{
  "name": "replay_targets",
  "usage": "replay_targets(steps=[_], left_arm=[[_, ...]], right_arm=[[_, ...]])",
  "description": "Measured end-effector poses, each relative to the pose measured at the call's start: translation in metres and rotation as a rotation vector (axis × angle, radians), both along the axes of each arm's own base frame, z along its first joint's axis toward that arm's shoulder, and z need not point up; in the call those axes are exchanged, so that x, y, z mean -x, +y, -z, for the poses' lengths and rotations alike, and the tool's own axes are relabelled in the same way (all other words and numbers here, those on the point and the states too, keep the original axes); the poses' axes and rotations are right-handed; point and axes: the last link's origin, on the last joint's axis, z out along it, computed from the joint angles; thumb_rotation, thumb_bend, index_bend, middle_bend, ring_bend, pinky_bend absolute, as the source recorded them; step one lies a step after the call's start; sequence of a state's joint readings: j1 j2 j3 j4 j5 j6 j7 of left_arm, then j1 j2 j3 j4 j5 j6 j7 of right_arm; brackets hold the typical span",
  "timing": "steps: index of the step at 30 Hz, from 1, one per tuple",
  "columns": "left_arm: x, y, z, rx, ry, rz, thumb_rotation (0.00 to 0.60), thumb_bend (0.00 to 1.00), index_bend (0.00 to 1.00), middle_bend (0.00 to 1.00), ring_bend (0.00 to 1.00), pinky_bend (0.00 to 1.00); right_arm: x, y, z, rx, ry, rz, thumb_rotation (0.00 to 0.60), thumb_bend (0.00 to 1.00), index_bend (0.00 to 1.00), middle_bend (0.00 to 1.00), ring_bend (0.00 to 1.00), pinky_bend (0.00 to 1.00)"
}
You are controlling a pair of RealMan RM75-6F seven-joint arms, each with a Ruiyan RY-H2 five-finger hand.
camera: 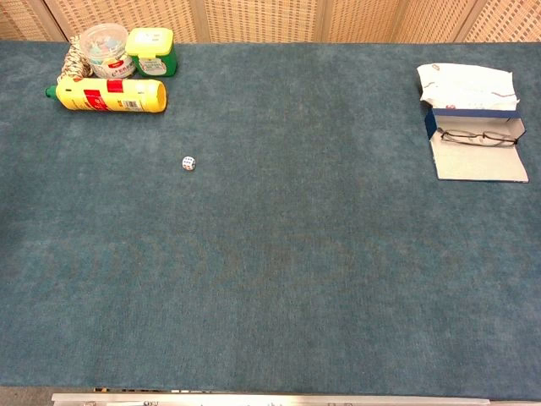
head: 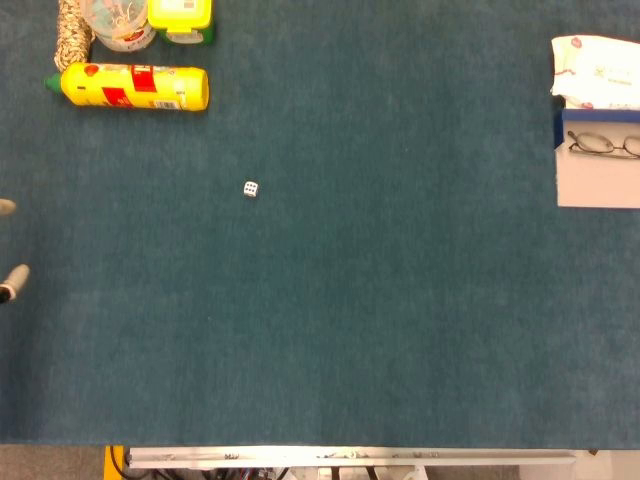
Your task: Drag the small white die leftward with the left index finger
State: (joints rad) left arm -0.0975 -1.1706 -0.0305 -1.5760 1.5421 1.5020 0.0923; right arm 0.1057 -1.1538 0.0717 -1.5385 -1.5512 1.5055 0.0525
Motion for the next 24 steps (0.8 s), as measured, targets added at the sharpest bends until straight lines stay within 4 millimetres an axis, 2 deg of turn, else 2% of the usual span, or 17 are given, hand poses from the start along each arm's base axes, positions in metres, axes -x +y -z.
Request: replay_targets(steps=[6,10,15,20,22,24], left_arm=[[-0.017,0.011,0.009,0.11,0.012,0.09,0.6,0.16,0.16,0.3,0.29,0.54],[-0.031,0.027,0.013,0.213,-0.002,0.166,0.6,0.16,0.09,0.39,0.41,0.67],[-0.047,0.053,0.018,0.329,0.032,0.286,0.6,0.16,0.08,0.55,0.54,0.81],[-0.046,0.075,0.025,0.407,0.127,0.369,0.6,0.16,0.08,0.68,0.66,0.91],[-0.046,0.085,0.029,0.436,0.163,0.4,0.6,0.21,0.08,0.73,0.7,0.94],[-0.045,0.093,0.035,0.46,0.202,0.43,0.6,0.34,0.08,0.8,0.73,0.96]], right_arm=[[-0.002,0.0,-0.012,0.047,-0.026,-0.01,0.6,0.06,0.34,0.32,0.17,0.26],[-0.002,0.001,-0.018,0.065,-0.029,-0.015,0.6,0.06,0.34,0.32,0.17,0.26],[0.003,-0.002,-0.022,0.062,-0.014,0.003,0.6,0.06,0.34,0.32,0.17,0.26],[0.003,-0.008,-0.023,0.065,-0.03,0.008,0.6,0.06,0.34,0.32,0.17,0.26],[0.003,-0.009,-0.022,0.065,-0.033,0.011,0.6,0.06,0.34,0.32,0.17,0.26],[0.004,-0.011,-0.022,0.065,-0.036,0.018,0.6,0.06,0.34,0.32,0.17,0.26]])
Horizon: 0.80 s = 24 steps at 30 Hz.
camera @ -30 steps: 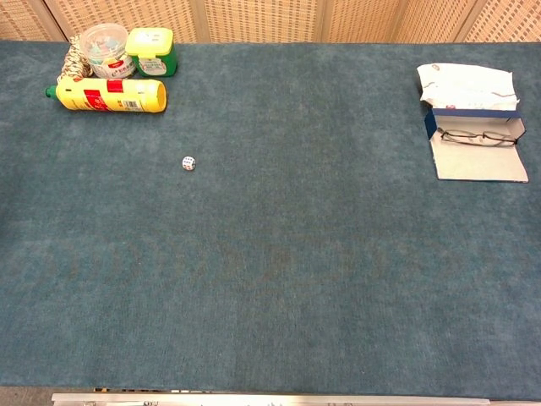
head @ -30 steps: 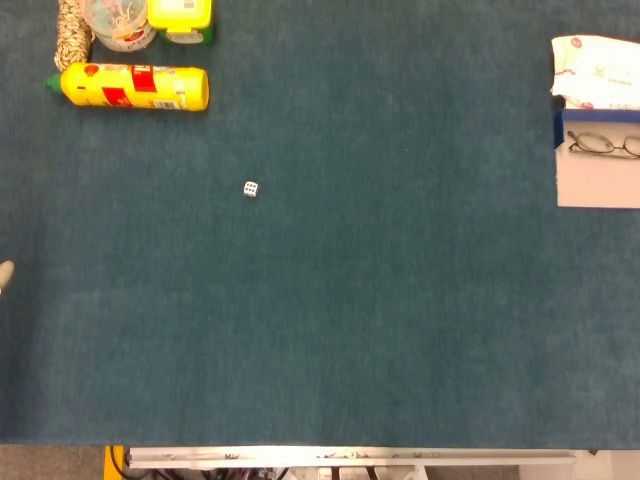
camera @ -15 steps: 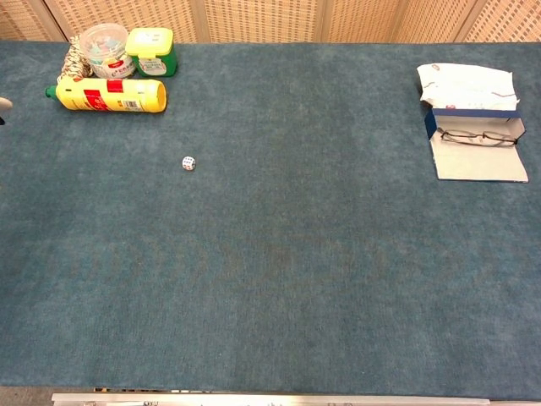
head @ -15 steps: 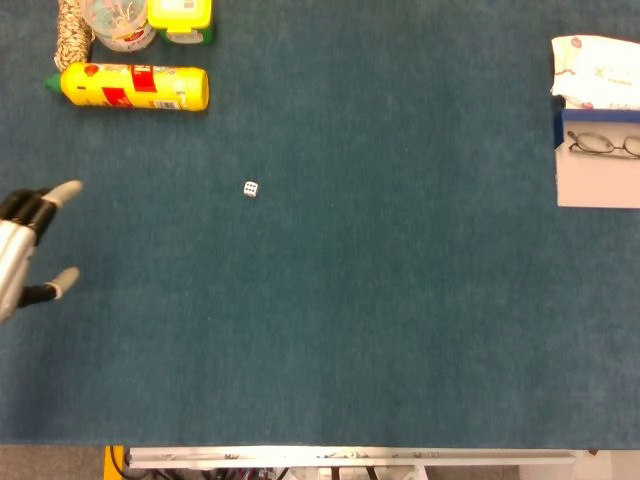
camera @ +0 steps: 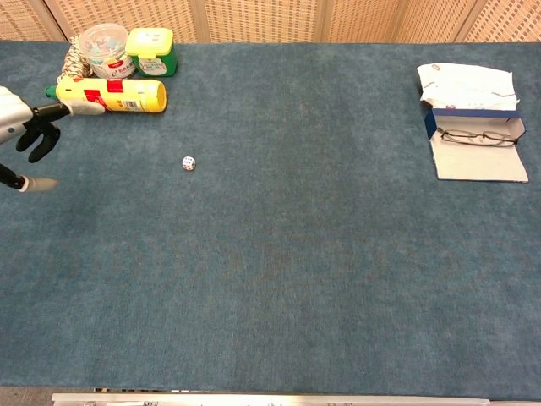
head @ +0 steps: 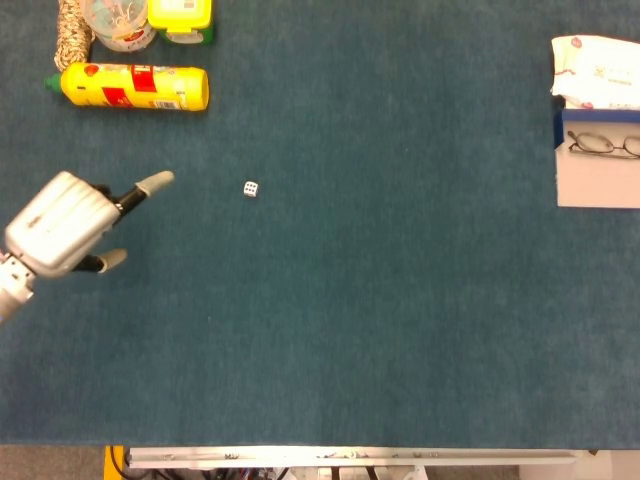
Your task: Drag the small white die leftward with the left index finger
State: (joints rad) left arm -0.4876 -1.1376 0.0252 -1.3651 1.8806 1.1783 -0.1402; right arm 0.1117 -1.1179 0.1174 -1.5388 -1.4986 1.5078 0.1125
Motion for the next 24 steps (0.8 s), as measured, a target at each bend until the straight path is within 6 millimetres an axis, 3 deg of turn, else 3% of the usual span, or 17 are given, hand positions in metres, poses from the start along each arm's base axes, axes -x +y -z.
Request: replay_targets(steps=[5,10,24], left_arm=[[-0.001,0.019,0.017,0.05,0.091,0.065,0.6,0.75,0.11,0.95,0.83,1.0],[-0.007,0.031,0.03,0.099,0.178,0.099,0.6,0.9,0.12,1.0,0.88,1.0],[-0.034,0.062,0.059,0.159,0.337,0.229,0.6,0.95,0.1,1.0,0.9,1.0]], right_arm=[[0.001,-0.008,-0.001,0.011,-0.014,0.014,0.6,0.06,0.34,0.32,0.17,0.26],[0.004,-0.015,0.0,0.012,-0.026,0.027,0.6,0.06,0.34,0.32,0.17,0.26],[0.016,-0.026,-0.001,-0.007,-0.036,0.068,0.6,0.06,0.34,0.32,0.17,0.26]])
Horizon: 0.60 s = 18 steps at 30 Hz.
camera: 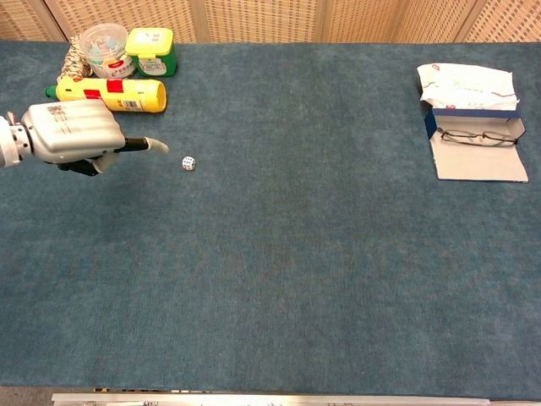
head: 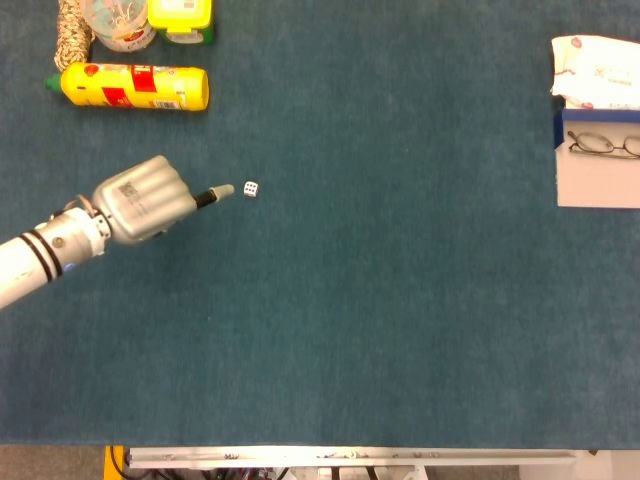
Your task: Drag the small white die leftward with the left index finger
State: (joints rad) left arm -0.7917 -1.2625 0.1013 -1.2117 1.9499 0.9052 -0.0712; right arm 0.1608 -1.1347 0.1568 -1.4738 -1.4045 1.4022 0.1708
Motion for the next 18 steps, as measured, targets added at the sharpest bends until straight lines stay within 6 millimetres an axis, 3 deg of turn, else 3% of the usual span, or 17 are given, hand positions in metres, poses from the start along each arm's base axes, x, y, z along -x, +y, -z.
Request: replay_targets(steps=[18], left_arm=[[-0.027,0.011,0.03,0.03,0.033,0.041,0.6,0.97,0.07,1.0,0.91,1.0]], right_arm=[[0.001,0.002,0.003,-0.023,0.003,0.006,0.6,0.06,0.34,0.32,0.17,0.26]])
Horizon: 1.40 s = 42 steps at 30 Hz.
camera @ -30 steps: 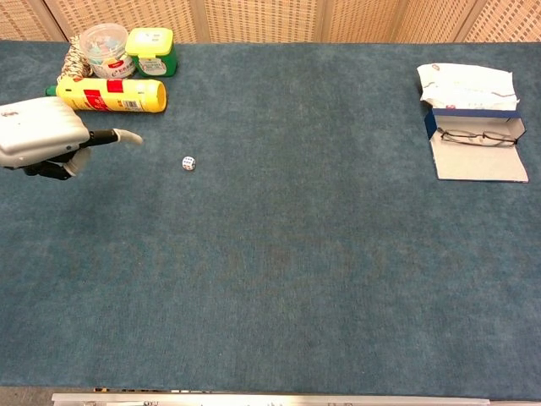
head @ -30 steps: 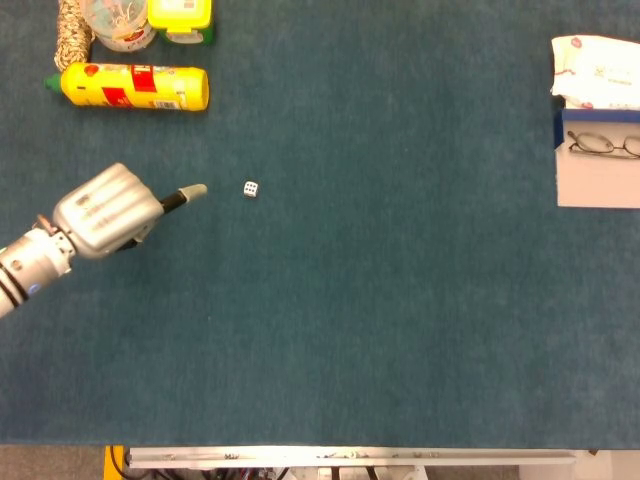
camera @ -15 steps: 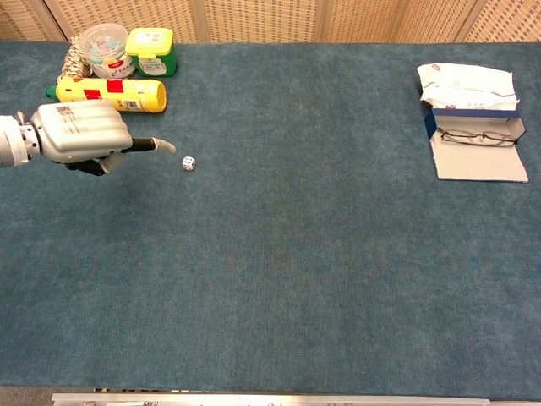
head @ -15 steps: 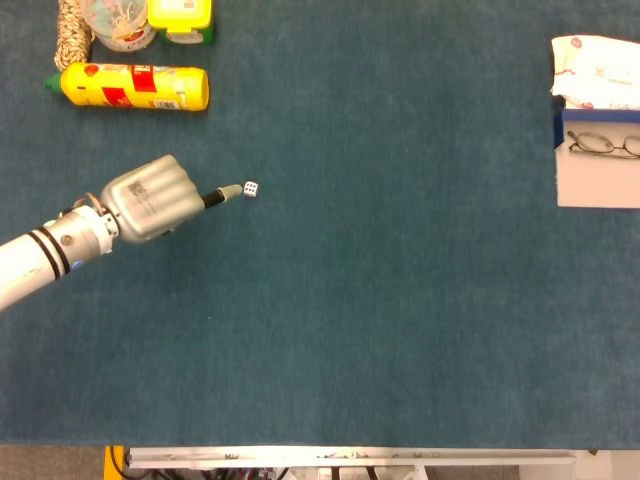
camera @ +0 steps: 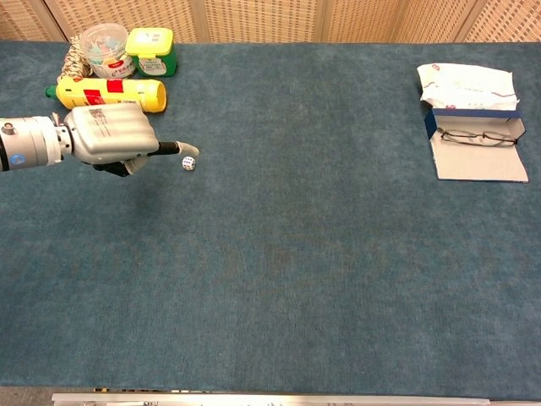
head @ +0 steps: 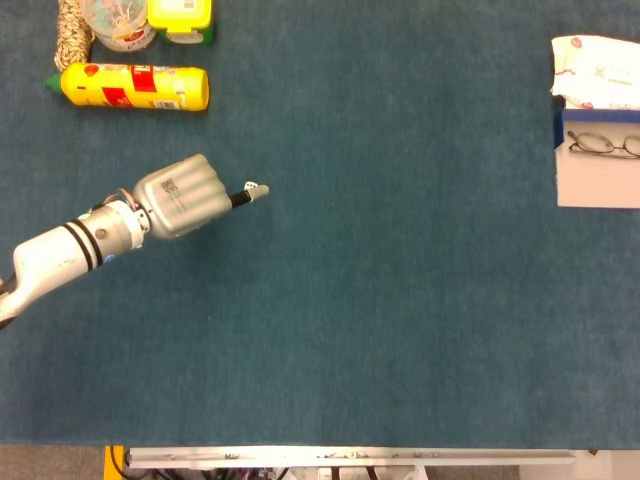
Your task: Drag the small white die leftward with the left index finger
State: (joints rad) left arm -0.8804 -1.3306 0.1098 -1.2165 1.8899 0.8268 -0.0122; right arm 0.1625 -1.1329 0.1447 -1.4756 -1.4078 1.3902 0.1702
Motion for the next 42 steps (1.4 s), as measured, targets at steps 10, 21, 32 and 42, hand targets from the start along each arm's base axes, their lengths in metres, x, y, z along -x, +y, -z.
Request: replay_targets(steps=[10,21,32,42], left_arm=[[-0.003,0.005,0.012,0.003,0.06,0.007,0.6,0.98,0.09,1.0,0.91,1.0],[-0.014,0.002,0.019,0.014,0.064,0.036,0.6,0.98,0.09,1.0,0.91,1.0],[-0.017,0.007,0.027,0.007,0.094,0.037,0.6,0.98,0.09,1.0,0.91,1.0],[-0.009,0.013,0.029,-0.019,0.151,0.025,0.6,0.98,0.1,1.0,0.91,1.0]], right_arm=[[0.002,-0.001,0.001,-0.009,0.003,0.011,0.6,0.06,0.34,0.32,0.17,0.26],[0.001,0.001,0.003,-0.019,0.011,0.014,0.6,0.06,0.34,0.32,0.17,0.26],[0.003,0.001,0.004,-0.025,0.016,0.022,0.6,0.06,0.34,0.32,0.17,0.26],[0.004,0.001,0.002,-0.023,0.016,0.027,0.6,0.06,0.34,0.32,0.17,0.26]])
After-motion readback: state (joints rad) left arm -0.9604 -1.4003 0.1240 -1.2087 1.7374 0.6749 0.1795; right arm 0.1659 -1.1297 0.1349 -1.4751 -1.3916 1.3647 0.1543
